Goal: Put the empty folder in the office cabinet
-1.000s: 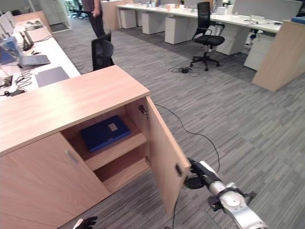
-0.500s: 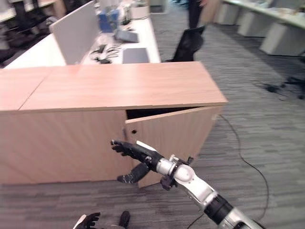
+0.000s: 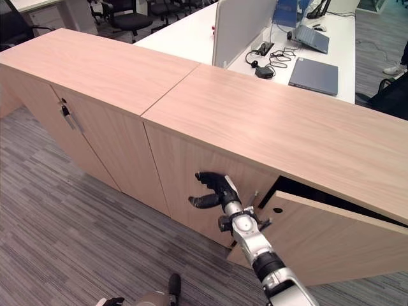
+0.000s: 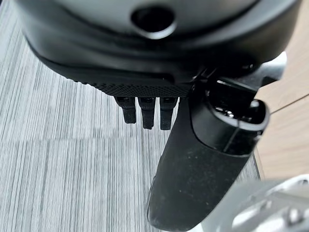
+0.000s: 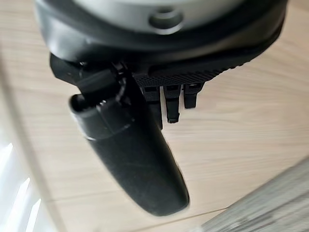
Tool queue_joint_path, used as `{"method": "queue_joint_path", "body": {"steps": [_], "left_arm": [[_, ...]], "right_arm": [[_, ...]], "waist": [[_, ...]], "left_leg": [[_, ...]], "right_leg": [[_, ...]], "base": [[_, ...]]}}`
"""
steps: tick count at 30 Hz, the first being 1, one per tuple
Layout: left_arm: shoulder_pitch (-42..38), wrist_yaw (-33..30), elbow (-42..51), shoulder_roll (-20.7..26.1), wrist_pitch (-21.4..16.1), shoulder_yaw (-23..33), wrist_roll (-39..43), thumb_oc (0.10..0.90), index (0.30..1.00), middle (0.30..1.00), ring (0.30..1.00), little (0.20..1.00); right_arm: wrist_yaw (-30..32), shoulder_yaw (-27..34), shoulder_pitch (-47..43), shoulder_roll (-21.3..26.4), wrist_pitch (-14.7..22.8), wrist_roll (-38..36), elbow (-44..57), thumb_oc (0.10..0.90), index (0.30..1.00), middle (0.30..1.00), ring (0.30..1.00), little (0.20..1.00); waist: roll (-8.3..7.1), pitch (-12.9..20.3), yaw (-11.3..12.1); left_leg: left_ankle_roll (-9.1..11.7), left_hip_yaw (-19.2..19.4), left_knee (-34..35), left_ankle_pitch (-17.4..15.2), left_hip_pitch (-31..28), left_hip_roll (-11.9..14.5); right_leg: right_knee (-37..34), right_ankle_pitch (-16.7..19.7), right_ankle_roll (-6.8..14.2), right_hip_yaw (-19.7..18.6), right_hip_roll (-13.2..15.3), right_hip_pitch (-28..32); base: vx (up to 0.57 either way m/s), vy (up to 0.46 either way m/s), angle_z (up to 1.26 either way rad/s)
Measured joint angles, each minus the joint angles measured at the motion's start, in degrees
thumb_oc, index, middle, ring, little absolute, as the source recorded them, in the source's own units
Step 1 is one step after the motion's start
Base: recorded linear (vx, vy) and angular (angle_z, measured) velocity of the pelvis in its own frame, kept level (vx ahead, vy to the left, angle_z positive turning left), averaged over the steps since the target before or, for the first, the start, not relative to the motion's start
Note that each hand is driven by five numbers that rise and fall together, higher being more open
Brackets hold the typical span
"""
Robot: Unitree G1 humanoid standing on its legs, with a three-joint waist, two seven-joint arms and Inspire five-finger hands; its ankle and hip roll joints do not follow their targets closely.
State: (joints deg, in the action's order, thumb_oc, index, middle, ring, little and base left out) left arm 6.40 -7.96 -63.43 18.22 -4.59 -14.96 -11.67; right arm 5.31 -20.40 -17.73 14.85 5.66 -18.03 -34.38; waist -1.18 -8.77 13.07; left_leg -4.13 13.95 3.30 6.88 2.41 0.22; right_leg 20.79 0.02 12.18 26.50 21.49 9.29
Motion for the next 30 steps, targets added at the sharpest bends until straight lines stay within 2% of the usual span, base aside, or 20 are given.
{"method": "queue_joint_path", "body": {"steps": [1,2,4,5,6,8,9,10,11,12,13,14,15,17,18,21,25,30], "left_arm": [[0.05,-0.06,0.31,0.22,0.47,0.71,-0.13,0.8,0.9,0.9,0.9,0.9],[0.06,-0.09,0.4,0.46,0.47,0.78,-0.21,0.8,0.9,0.9,0.9,0.9],[-1.54,-0.17,0.49,1.2,0.52,1.35,-0.72,0.8,0.9,0.9,0.9,0.9],[-1.67,-0.24,0.87,1.54,0.55,1.76,-1.08,0.8,0.9,0.9,0.9,0.9],[-2.21,-0.32,1.24,2.08,0.46,1.69,-1.13,0.8,0.9,0.9,0.9,0.9],[-3.14,-0.54,0.99,2.47,0.41,1.95,-1.09,0.8,0.9,0.9,0.9,0.9],[-4.27,-0.46,0.82,2.55,0.45,2.46,-1.04,0.8,0.9,0.9,0.9,0.9],[-4.72,-0.39,0.97,2.45,0.54,2.84,-0.99,0.8,0.9,0.9,0.9,0.9],[-5.1,-0.39,1.06,2.13,0.59,3.29,-0.96,0.8,0.9,0.9,0.9,0.9],[-4.65,-0.54,1.33,1.92,0.24,3.66,-0.94,0.8,0.9,0.9,0.9,0.9],[-4.81,-0.51,1.63,1.76,0.06,3.61,-0.86,0.8,0.9,0.9,0.9,0.9],[-4.76,-0.47,1.69,1.39,-0.06,3.51,-0.86,0.8,0.9,0.9,0.9,0.9],[-4.53,-0.28,1.86,0.75,-0.04,2.64,-0.91,0.8,0.9,0.9,0.9,0.9],[-3.63,0.05,2.15,0.55,-0.07,-0.13,-0.97,0.8,0.9,0.9,0.9,0.9],[-3.11,0.8,2.18,0.0,-0.45,-1.51,-1.0,0.8,0.9,0.9,0.9,0.9],[-3.09,1.67,2.25,-1.13,-0.46,-3.04,-1.09,0.8,0.9,0.9,0.9,0.9],[-3.0,2.29,2.18,-1.34,-0.45,-3.37,-1.06,0.8,0.9,0.9,0.9,0.9],[-2.68,2.82,2.25,-1.53,-0.44,-3.22,1.12,0.8,0.9,0.9,0.9,0.9]], "right_arm": [[0.16,2.07,3.85,-0.14,0.08,0.02,0.65,0.8,0.9,0.9,0.9,0.9],[0.27,3.1,5.8,-0.01,-0.22,0.04,0.44,0.8,0.9,0.9,0.9,0.9],[-0.1,4.97,12.29,0.5,0.32,0.55,1.01,0.8,0.9,0.9,0.9,0.9],[-0.59,5.67,15.76,0.63,0.1,1.95,0.62,0.8,0.9,0.9,0.9,0.9],[-1.11,5.69,19.06,1.5,-0.97,2.75,-0.58,0.8,0.9,0.9,0.9,0.9],[-1.25,5.62,21.0,2.07,-2.97,4.4,-3.85,0.8,0.9,0.9,0.9,0.9],[-1.73,5.72,21.92,2.31,-3.37,5.6,-7.34,0.8,0.9,0.9,0.9,0.9],[-1.91,6.1,22.91,2.15,-3.71,6.37,-8.37,0.8,0.9,0.9,0.9,0.9],[-2.1,6.9,24.22,1.74,-3.71,6.69,-9.4,0.8,0.9,0.9,0.9,0.9],[-2.39,6.95,25.0,1.46,-5.27,6.74,-10.97,0.8,0.9,0.9,0.9,0.9],[-2.87,7.01,25.02,1.35,-5.21,7.23,-11.83,0.8,0.9,0.9,0.9,0.9],[-3.24,7.04,24.74,1.33,-5.21,7.77,-12.89,0.8,0.9,0.9,0.9,0.9],[-3.58,7.11,24.69,1.46,-5.09,9.15,-13.91,0.8,0.9,0.9,0.9,0.9],[-3.89,7.17,24.38,1.53,-4.29,10.15,-16.91,0.8,0.9,0.9,0.9,0.9],[-4.05,7.42,23.27,1.7,-4.56,10.39,-18.09,0.8,0.9,0.9,0.9,0.9],[-4.03,7.77,23.1,2.17,-4.3,11.3,-20.24,0.8,0.9,0.9,0.9,0.9],[-3.63,9.03,22.17,2.25,-4.4,11.21,-22.23,0.8,0.9,0.9,0.9,0.9],[-2.7,11.8,22.15,1.74,-4.5,9.44,-24.56,0.8,0.9,0.9,0.9,0.9]], "waist": [[1.06,-0.79,-2.54],[1.32,-0.96,-3.72],[1.93,-1.39,-6.04],[1.82,-1.27,-7.22],[2.06,-1.38,-8.92],[1.42,-1.33,-10.69],[0.6,-1.08,-11.46],[0.22,-1.05,-12.56],[0.1,-0.95,-13.26],[-0.29,-0.71,-12.96],[-0.54,-0.48,-12.79],[-0.41,-0.43,-13.06],[0.31,0.21,-13.64],[1.2,1.07,-14.47],[1.9,1.58,-14.5],[2.44,2.81,-14.95],[2.52,3.56,-16.02],[2.82,4.25,-16.23]], "left_leg": [[-1.22,0.17,1.41,-0.06,-2.59,-0.6],[-1.66,0.04,1.57,-0.5,-3.08,-0.93],[-1.85,0.0,1.63,-1.5,-4.03,-1.22],[-1.9,-0.17,1.62,-1.77,-4.74,-1.29],[-1.67,0.11,1.62,-2.09,-4.92,-1.36],[-1.41,0.16,1.62,-2.19,-4.7,-1.54],[-0.56,1.72,1.61,-2.03,-4.46,-1.96],[-0.87,1.79,1.64,-2.46,-4.6,-2.31],[-0.73,1.53,1.62,-2.49,-4.72,-2.48],[-0.23,1.97,1.63,-2.71,-4.86,-2.55],[0.25,2.53,1.62,-2.69,-5.16,-2.57],[0.9,2.75,1.62,-2.67,-5.45,-2.17],[2.05,2.78,1.62,-2.69,-5.69,-1.17],[2.98,2.75,1.62,-2.74,-5.84,0.18],[3.95,2.76,1.62,-2.72,-6.3,1.35],[5.33,2.97,1.61,-2.83,-6.74,3.1],[6.09,3.19,1.62,-3.07,-7.09,3.98],[6.75,5.89,1.62,-3.74,-8.11,4.18]], "right_leg": [[12.22,5.38,3.23,-3.05,3.55,-4.91],[17.32,6.98,4.14,-4.32,5.4,-8.15],[17.44,0.9,4.04,-11.63,3.11,-12.38],[13.14,-1.99,3.68,-13.92,1.09,-12.94],[4.92,-3.32,3.18,-14.61,-1.0,-13.22],[-4.65,-3.06,2.41,-14.76,-3.11,-13.88],[-11.5,-1.16,1.51,-15.17,-4.03,-14.72],[-14.62,-0.09,0.99,-15.22,-4.22,-14.27],[-14.67,0.66,0.42,-15.21,-4.33,-14.1],[-15.13,1.1,0.15,-15.79,-4.79,-13.59],[-16.21,1.79,-0.62,-15.94,-4.94,-13.14],[-17.88,4.02,-1.5,-15.9,-5.47,-12.72],[-19.26,5.43,-2.39,-15.71,-6.67,-12.3],[-20.98,5.62,-2.66,-15.71,-8.27,-11.36],[-22.4,6.14,-3.51,-15.7,-9.71,-10.16],[-24.43,6.56,-4.84,-15.71,-11.69,-9.35],[-25.44,6.59,-5.24,-15.97,-12.76,-8.61],[-26.15,6.9,-5.59,-17.99,-13.01,-8.72]], "base": [[0.08,0.143,0.02],[0.1,0.087,-0.01],[0.11,-0.015,0.02],[0.05,-0.051,0.06],[0.07,-0.093,0.05],[0.09,-0.12,-0.11],[0.06,-0.083,-0.26],[0.03,-0.052,-0.2],[0.03,-0.052,-0.1],[0.05,-0.078,-0.18],[0.06,-0.099,-0.32],[0.06,-0.106,-0.22],[0.04,-0.082,-0.16],[0.03,-0.071,-0.13],[0.04,-0.078,-0.12],[0.04,-0.1,-0.1],[0.04,-0.063,-0.08],[0.05,-0.066,-0.24]]}}
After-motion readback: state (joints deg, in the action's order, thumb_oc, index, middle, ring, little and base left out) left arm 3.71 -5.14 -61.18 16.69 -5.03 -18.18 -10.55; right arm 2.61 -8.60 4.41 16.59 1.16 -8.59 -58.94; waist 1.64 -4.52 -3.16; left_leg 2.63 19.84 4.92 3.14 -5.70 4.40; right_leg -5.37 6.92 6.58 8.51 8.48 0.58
